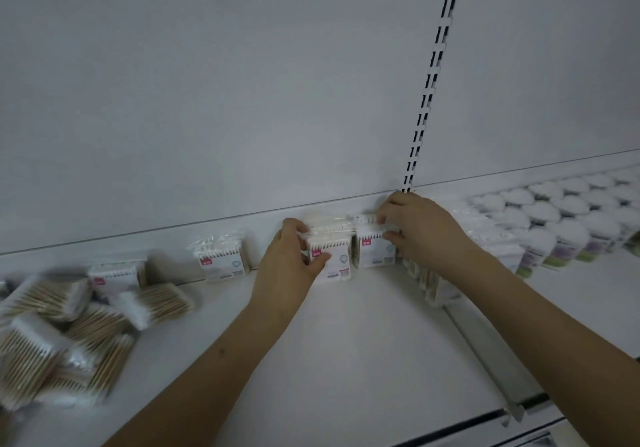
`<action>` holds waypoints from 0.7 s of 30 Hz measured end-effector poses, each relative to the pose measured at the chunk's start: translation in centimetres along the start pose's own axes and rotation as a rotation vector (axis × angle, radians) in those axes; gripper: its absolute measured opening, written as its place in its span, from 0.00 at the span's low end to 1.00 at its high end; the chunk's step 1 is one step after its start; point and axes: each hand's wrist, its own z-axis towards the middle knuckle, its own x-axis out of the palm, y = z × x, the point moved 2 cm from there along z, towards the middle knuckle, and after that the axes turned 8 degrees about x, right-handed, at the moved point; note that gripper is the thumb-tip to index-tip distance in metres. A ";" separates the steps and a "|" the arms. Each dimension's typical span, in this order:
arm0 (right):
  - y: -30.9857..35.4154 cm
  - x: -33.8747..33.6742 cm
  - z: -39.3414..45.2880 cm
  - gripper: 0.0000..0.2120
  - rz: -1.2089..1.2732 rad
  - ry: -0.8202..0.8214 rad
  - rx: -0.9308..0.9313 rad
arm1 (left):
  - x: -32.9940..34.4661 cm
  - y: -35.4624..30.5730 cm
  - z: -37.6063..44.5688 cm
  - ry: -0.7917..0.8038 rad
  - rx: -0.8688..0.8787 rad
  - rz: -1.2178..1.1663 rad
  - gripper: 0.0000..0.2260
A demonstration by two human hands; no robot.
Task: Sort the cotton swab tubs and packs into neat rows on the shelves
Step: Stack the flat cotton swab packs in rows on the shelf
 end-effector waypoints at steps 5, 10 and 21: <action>-0.2 -0.4 0.3 0.08 -0.027 -0.035 -0.027 | 0.8 -0.8 0.2 -0.048 0.055 -0.022 0.17; -0.5 -0.5 0.3 0.06 -0.071 -0.050 -0.049 | 1.1 -0.7 0.1 -0.049 0.034 -0.020 0.17; 0.2 -1.2 0.6 0.10 -0.058 0.034 -0.008 | 0.9 -0.8 -0.3 -0.038 -0.076 -0.067 0.23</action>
